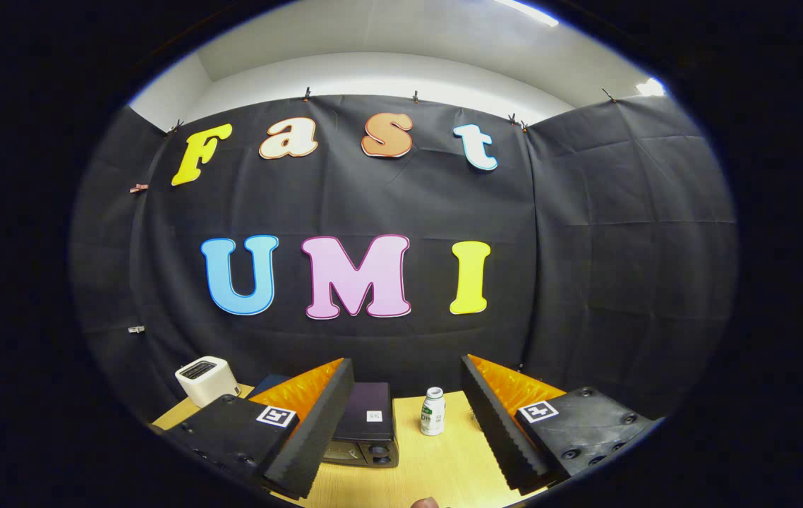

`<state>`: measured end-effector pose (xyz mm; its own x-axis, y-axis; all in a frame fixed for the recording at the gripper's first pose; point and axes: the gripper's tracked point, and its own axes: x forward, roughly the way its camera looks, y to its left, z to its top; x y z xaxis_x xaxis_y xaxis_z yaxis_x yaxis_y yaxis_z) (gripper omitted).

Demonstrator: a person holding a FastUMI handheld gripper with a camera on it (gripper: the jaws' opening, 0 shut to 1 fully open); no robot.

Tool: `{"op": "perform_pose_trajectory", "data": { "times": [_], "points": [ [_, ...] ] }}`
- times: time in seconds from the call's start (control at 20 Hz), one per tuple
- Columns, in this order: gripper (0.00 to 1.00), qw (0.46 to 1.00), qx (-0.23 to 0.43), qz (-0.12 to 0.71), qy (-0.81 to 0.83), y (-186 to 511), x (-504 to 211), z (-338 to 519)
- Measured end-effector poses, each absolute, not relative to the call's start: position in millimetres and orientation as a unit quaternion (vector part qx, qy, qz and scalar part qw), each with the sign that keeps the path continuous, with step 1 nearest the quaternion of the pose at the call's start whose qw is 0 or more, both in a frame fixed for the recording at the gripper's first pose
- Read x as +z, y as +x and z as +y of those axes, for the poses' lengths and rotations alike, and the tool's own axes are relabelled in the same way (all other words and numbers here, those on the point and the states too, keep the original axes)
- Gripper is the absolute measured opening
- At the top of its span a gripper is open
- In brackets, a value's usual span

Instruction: Open the toaster oven, put the food inside, and close the toaster oven door.

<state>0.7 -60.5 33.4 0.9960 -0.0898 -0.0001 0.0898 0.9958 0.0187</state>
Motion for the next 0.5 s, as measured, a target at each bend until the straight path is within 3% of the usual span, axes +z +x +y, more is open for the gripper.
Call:
{"op": "perform_pose_trajectory", "data": {
  "times": [0.5],
  "points": [
    [0.98, 0.998, -0.046, 0.025, 0.019, 2.9, 16.9, -72.2]
  ]
}}
